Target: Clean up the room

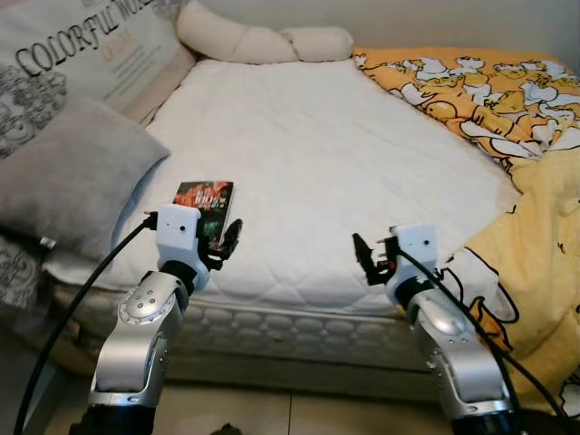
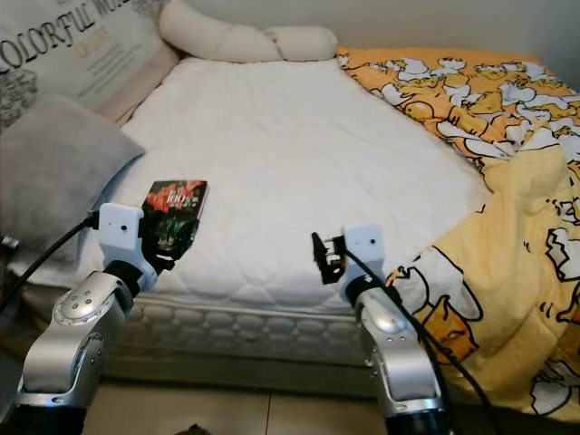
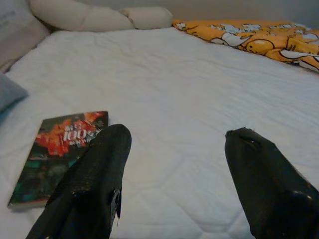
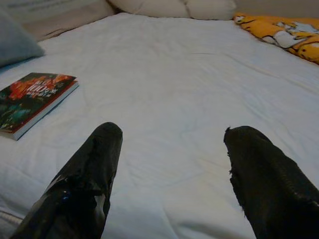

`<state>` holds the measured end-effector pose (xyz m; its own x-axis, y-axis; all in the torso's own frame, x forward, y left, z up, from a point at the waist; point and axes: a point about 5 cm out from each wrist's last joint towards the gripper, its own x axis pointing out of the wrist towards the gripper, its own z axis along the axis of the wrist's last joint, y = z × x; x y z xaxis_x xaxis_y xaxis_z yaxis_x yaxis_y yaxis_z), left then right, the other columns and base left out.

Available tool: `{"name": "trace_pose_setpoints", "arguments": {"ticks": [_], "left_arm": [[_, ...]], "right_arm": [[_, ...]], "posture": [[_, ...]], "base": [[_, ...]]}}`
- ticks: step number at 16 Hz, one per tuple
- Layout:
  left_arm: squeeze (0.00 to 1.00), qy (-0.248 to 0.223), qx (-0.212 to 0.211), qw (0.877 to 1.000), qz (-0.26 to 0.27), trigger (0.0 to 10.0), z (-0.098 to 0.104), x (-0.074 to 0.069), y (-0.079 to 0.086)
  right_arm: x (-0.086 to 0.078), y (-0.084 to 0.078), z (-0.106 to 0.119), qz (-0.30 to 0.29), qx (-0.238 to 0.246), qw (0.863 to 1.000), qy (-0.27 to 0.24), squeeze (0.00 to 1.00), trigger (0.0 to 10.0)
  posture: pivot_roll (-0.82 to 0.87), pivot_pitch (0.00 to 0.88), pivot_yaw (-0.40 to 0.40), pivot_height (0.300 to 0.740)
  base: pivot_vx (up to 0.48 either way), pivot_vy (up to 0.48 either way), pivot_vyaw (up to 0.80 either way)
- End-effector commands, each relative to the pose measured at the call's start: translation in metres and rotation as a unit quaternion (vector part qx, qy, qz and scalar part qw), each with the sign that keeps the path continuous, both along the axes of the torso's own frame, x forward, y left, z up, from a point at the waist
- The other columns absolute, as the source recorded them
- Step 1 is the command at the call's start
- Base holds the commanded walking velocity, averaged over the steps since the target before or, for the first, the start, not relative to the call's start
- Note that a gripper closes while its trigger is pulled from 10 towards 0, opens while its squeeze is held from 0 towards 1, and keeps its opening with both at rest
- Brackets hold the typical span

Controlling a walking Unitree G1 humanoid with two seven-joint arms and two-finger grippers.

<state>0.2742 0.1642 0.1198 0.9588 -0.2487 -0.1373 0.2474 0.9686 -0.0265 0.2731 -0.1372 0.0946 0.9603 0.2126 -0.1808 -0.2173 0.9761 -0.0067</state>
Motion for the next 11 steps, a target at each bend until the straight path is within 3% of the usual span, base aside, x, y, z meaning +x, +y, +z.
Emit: {"name": "trace_pose_setpoints", "arguments": {"ticks": [1, 11], "left_arm": [[0.00, -0.010, -0.002, 1.000, -0.005, 10.0, 0.0041, 0.0005, -0.0014], [0.00, -0.009, 0.003, 1.000, -0.002, 10.0, 0.0027, 0.0011, 0.0044]], "right_arm": [[0.0025, 0.0012, 0.0036, -0.001, 0.004, 1.000, -0.003, 0.00, 10.0], [0.0051, 0.0039, 0.0027, 0.007, 0.005, 1.000, 0.002, 0.00, 10.0]], "posture": [[-0.03, 0.000, 0.016, 0.740], [-0.02, 0.000, 0.008, 0.740]], "base": [[0.000, 0.000, -0.77], [0.240, 0.000, -0.78]]}}
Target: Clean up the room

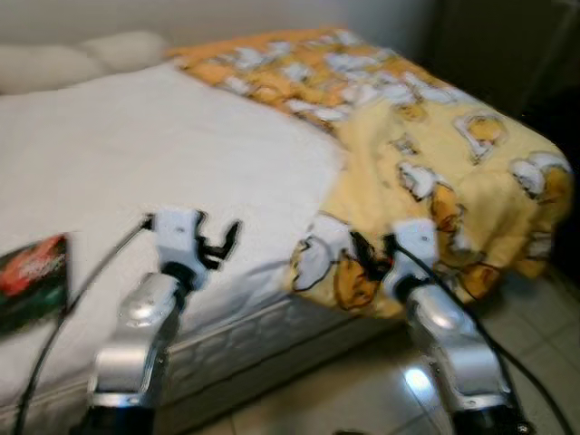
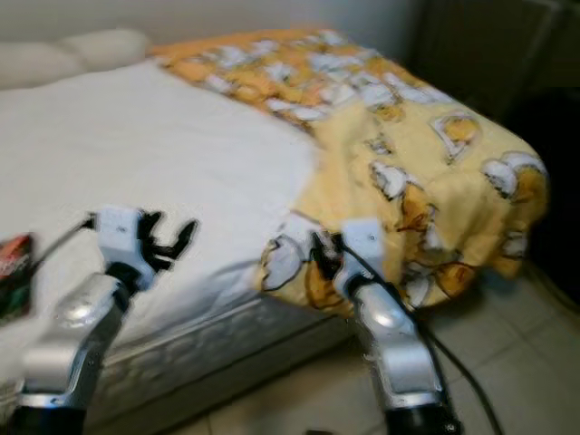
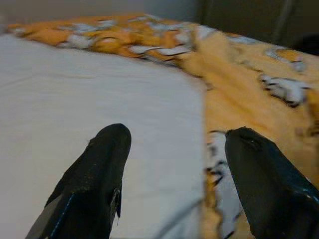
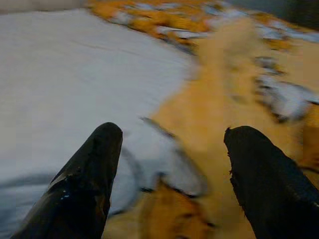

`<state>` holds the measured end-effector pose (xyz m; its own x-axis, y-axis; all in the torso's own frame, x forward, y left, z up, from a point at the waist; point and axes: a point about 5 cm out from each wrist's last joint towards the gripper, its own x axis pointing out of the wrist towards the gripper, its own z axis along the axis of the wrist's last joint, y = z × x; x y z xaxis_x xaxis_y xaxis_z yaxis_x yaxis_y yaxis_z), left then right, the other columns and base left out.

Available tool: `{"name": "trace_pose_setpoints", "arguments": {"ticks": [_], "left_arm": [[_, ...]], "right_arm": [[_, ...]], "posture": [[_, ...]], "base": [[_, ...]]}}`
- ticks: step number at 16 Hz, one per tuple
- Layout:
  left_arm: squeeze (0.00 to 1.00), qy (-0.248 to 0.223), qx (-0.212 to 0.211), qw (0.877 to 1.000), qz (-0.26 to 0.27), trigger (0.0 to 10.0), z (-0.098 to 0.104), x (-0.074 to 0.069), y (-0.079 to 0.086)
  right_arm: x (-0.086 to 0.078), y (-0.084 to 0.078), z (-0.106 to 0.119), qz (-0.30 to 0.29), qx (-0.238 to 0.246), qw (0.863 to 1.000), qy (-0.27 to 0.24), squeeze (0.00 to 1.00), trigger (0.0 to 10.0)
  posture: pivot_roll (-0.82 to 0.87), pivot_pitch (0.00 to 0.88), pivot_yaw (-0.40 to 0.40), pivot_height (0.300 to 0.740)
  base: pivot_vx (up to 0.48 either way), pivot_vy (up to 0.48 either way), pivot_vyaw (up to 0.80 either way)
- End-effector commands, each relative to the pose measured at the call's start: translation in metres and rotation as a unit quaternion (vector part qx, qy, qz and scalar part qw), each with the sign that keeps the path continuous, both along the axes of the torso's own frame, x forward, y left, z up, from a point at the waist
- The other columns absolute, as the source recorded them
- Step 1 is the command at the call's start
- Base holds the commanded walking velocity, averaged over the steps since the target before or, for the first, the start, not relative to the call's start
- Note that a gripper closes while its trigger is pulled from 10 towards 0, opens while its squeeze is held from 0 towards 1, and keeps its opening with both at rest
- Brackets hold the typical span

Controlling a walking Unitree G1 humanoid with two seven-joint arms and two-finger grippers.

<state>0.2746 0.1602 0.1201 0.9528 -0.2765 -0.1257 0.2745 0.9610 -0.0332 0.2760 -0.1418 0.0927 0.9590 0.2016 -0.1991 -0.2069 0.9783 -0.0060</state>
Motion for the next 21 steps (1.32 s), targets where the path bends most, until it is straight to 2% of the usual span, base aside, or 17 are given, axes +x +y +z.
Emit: {"name": "trace_pose_setpoints", "arguments": {"ticks": [1, 7, 10, 13, 17, 19, 20, 21], "left_arm": [[0.00, -0.004, 0.008, 1.000, 0.012, 10.0, 0.002, 0.001, 0.009], [0.00, -0.004, 0.013, 1.000, 0.007, 10.0, 0.002, 0.001, 0.009], [0.00, -0.003, 0.015, 1.000, 0.003, 10.0, 0.001, 0.002, 0.008], [0.00, 0.000, 0.016, 1.000, 0.002, 10.0, 0.000, 0.003, 0.009], [0.00, 0.040, 0.033, 0.998, -0.019, 10.0, -0.015, 0.011, 0.011], [0.00, 0.071, 0.067, 0.994, -0.045, 10.0, -0.026, 0.019, 0.012], [0.93, 0.079, 0.075, 0.992, -0.056, 10.0, -0.029, 0.023, 0.012], [0.93, 0.084, 0.078, 0.991, -0.062, 10.0, -0.031, 0.026, 0.011]], "right_arm": [[0.002, 0.009, 0.005, 0.013, 0.007, 1.000, -0.007, 0.00, 10.0], [0.003, 0.011, 0.003, 0.021, 0.004, 1.000, -0.005, 0.00, 10.0], [0.004, 0.011, 0.003, 0.022, 0.004, 1.000, -0.004, 0.00, 10.0], [0.004, 0.012, 0.004, 0.040, 0.000, 0.999, -0.005, 0.00, 10.0], [0.004, 0.005, 0.007, 0.086, -0.006, 0.996, 0.001, 0.00, 10.0], [0.005, -0.005, 0.006, 0.107, -0.034, 0.994, 0.009, 0.00, 10.0], [0.005, -0.009, 0.007, 0.115, -0.042, 0.992, 0.011, 0.00, 10.0], [0.004, -0.012, 0.008, 0.121, -0.045, 0.992, 0.013, 0.00, 10.0]], "posture": [[-0.02, 0.000, 0.009, 0.740], [-0.02, 0.000, 0.009, 0.740], [-0.02, 0.000, 0.011, 0.740], [-0.03, 0.000, 0.007, 0.740], [-0.04, 0.000, 0.004, 0.740], [-0.06, 0.000, 0.013, 0.740], [-0.06, 0.000, 0.017, 0.740], [-0.07, 0.000, 0.021, 0.740]], "base": [[0.266, 0.000, -0.62], [0.284, 0.000, 0.00], [0.298, 0.000, -0.66], [0.100, 0.000, 0.00], [0.000, 0.000, 0.00], [0.000, 0.000, 0.00], [0.000, 0.000, 0.00], [0.000, 0.000, 0.00]]}}
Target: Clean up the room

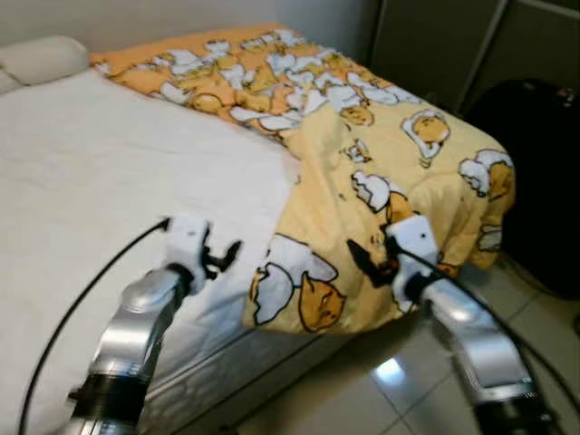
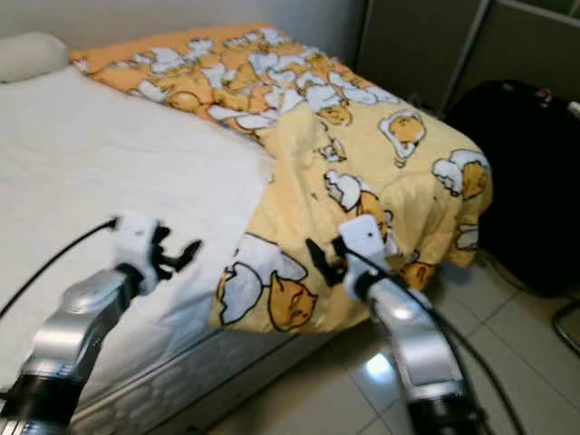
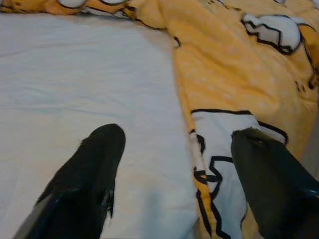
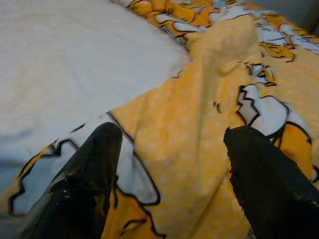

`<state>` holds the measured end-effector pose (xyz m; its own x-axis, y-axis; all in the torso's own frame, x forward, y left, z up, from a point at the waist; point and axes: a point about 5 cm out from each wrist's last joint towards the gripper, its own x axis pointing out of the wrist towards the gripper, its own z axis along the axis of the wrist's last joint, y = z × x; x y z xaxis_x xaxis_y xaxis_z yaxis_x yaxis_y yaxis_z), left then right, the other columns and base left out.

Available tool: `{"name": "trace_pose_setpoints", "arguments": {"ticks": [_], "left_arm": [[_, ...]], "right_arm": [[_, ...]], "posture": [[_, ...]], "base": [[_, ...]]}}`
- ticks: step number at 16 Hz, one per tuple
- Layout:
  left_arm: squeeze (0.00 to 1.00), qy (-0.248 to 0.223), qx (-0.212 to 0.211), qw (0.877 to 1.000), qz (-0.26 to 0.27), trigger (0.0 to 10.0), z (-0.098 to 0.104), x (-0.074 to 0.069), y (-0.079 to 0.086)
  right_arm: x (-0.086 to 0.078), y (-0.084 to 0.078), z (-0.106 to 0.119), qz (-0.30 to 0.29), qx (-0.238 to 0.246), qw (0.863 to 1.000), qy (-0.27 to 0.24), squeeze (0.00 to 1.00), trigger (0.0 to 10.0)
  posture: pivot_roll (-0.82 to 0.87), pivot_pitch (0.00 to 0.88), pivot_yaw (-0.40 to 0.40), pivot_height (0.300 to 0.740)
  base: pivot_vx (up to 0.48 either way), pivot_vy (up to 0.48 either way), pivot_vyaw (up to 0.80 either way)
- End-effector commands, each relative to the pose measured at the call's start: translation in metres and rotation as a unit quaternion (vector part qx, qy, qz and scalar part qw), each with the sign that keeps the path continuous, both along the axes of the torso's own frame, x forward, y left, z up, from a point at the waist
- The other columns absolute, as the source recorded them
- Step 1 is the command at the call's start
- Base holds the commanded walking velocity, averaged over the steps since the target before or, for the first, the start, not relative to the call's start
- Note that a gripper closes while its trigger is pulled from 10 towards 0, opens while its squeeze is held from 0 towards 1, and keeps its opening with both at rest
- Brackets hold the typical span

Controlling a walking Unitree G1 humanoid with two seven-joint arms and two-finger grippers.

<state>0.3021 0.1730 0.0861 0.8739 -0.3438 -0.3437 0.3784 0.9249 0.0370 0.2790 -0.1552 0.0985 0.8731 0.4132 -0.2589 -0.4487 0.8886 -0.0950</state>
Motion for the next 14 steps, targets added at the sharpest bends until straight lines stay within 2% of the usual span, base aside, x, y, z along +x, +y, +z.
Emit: {"name": "trace_pose_setpoints", "arguments": {"ticks": [1, 4, 7, 8, 9, 11, 14], "left_arm": [[1.00, 0.006, 0.007, 1.000, -0.016, 10.0, -0.002, 0.010, -0.005], [1.00, 0.037, 0.010, 0.999, -0.016, 10.0, -0.013, 0.027, -0.012], [1.00, 0.060, 0.005, 0.998, -0.020, 10.0, -0.021, 0.033, -0.020], [0.23, 0.079, -0.006, 0.997, -0.018, 10.0, -0.028, 0.035, -0.024], [0.00, 0.086, -0.015, 0.996, -0.018, 10.0, -0.031, 0.035, -0.026], [0.00, 0.102, -0.044, 0.994, -0.016, 10.0, -0.039, 0.033, -0.032], [0.00, 0.101, -0.024, 0.995, 0.007, 10.0, -0.048, 0.031, -0.035]], "right_arm": [[-0.003, -0.001, 0.003, 0.036, 0.012, 0.999, 0.015, 1.00, 10.0], [-0.017, -0.002, 0.004, 0.119, 0.011, 0.992, 0.045, 1.00, 10.0], [-0.024, -0.005, 0.002, 0.135, 0.009, 0.989, 0.063, 1.00, 10.0], [-0.027, -0.005, -0.003, 0.131, -0.002, 0.988, 0.077, 1.00, 10.0], [-0.030, -0.005, -0.004, 0.128, -0.006, 0.988, 0.082, 1.00, 10.0], [-0.039, 0.002, -0.003, 0.130, 0.007, 0.987, 0.089, 1.00, 10.0], [-0.055, 0.013, -0.002, 0.146, 0.021, 0.984, 0.103, 1.00, 10.0]], "posture": [[-0.09, 0.000, 0.030, 0.740], [-0.12, 0.000, 0.051, 0.740], [-0.14, 0.000, 0.060, 0.740], [-0.14, 0.000, 0.059, 0.740], [-0.14, 0.013, 0.061, 0.740], [-0.16, 0.059, 0.064, 0.740], [-0.19, 0.121, 0.071, 0.740]], "base": [[0.000, 0.000, 0.00], [0.000, 0.000, 0.00], [0.000, 0.000, 0.00], [0.000, 0.000, 0.00], [0.000, 0.000, 0.00], [0.000, 0.000, 0.00], [0.000, 0.000, 0.00]]}}
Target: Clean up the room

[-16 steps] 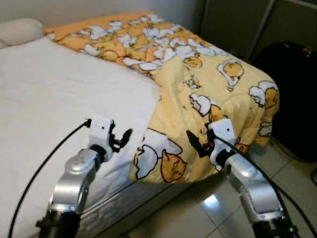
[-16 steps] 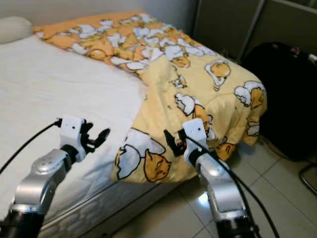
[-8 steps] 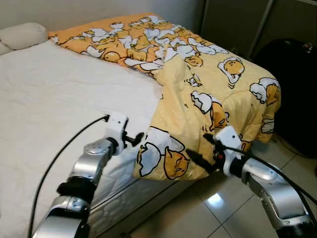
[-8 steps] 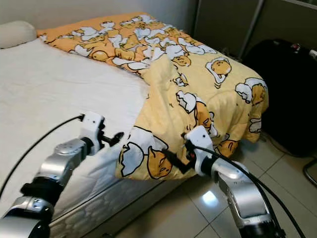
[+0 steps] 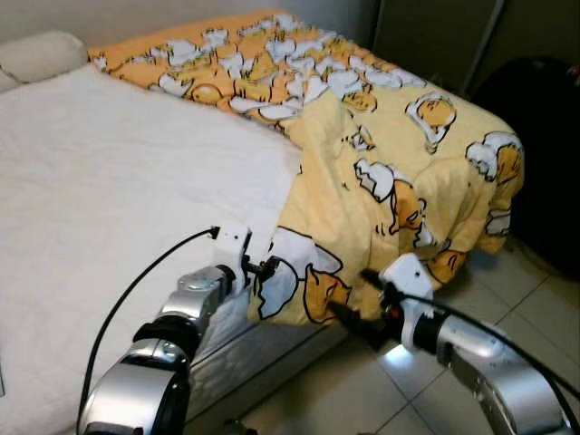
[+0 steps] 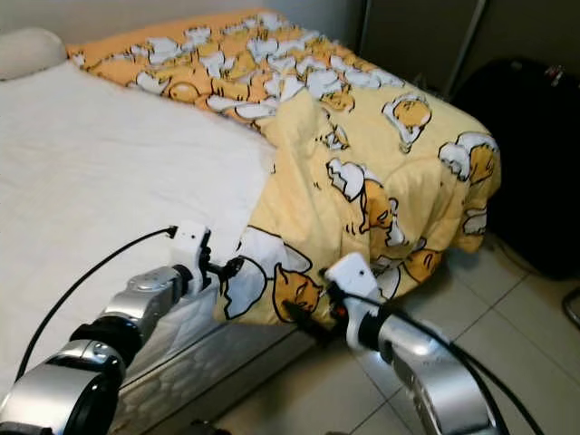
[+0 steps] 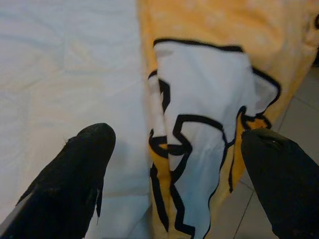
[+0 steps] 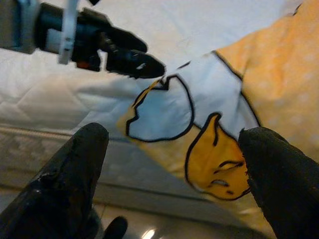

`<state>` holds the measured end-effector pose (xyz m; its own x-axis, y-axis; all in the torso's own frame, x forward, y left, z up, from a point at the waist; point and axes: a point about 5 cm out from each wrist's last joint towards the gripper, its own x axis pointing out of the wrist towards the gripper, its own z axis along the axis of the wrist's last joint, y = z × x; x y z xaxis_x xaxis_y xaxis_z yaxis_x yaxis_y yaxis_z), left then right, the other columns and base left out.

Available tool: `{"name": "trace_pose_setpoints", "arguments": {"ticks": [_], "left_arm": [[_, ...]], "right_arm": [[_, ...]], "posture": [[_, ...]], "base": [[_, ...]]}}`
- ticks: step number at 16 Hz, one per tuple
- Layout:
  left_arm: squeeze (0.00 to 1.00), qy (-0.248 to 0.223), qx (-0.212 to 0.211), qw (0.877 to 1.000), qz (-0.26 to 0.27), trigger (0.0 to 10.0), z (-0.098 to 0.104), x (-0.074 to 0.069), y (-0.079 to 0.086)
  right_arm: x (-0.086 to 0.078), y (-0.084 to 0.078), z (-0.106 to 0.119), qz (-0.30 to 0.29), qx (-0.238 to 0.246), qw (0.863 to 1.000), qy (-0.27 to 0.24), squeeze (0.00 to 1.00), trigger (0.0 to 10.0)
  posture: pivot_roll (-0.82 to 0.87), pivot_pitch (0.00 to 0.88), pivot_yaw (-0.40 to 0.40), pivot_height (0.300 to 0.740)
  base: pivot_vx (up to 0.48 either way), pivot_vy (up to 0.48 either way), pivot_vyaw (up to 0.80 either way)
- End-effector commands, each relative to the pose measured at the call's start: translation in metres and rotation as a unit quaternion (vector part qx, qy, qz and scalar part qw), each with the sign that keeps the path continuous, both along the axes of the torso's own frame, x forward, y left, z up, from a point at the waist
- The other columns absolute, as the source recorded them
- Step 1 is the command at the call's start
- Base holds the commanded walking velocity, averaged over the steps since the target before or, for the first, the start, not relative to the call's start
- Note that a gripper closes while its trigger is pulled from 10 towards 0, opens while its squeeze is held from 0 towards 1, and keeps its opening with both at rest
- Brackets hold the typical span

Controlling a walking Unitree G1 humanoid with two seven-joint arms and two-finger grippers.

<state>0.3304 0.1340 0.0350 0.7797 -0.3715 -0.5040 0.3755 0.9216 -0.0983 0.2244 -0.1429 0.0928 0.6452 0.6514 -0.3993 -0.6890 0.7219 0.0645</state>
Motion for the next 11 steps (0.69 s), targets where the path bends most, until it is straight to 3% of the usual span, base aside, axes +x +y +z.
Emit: {"name": "trace_pose_setpoints", "arguments": {"ticks": [1, 6, 7, 8, 9, 10, 11], "left_arm": [[0.00, -0.006, 0.006, 1.000, 0.015, 10.0, 0.002, 0.003, 0.004], [0.00, 0.006, 0.019, 1.000, 0.003, 10.0, -0.006, -0.002, -0.002], [0.00, 0.006, 0.036, 0.999, -0.009, 10.0, -0.009, -0.004, -0.004], [0.00, -0.003, 0.060, 0.998, -0.015, 10.0, -0.011, -0.005, -0.005], [0.00, -0.011, 0.077, 0.997, -0.006, 10.0, -0.012, -0.006, -0.005], [0.00, -0.010, 0.074, 0.997, -0.003, 9.5, -0.013, -0.007, -0.005], [0.00, -0.009, 0.069, 0.998, -0.003, 5.9, -0.014, -0.007, -0.006]], "right_arm": [[-0.002, 0.002, 0.004, 0.004, 0.000, 1.000, 0.000, 1.00, 10.0], [-0.013, 0.003, 0.010, 0.004, -0.012, 1.000, 0.003, 1.00, 10.0], [-0.013, 0.002, 0.011, -0.004, -0.028, 1.000, -0.008, 1.00, 10.0], [-0.013, 0.001, 0.012, -0.014, -0.031, 0.999, -0.014, 0.62, 10.0], [-0.014, 0.001, 0.013, -0.018, -0.030, 0.999, -0.013, 0.00, 10.0], [-0.015, 0.002, 0.015, -0.019, -0.029, 0.999, -0.010, 0.00, 10.0], [-0.016, 0.003, 0.015, -0.017, -0.027, 0.999, -0.009, 0.00, 10.0]], "posture": [[-0.19, 0.129, 0.070, 0.740], [-0.23, 0.178, 0.067, 0.740], [-0.24, 0.187, 0.067, 0.740], [-0.24, 0.192, 0.065, 0.740], [-0.24, 0.198, 0.066, 0.740], [-0.25, 0.202, 0.065, 0.740], [-0.25, 0.200, 0.066, 0.740]], "base": [[0.000, 0.000, 0.00], [0.000, 0.000, 0.00], [0.000, 0.000, 0.00], [0.000, 0.000, 0.00], [0.000, 0.000, 0.00], [0.000, 0.000, 0.00], [0.000, 0.000, 0.00]]}}
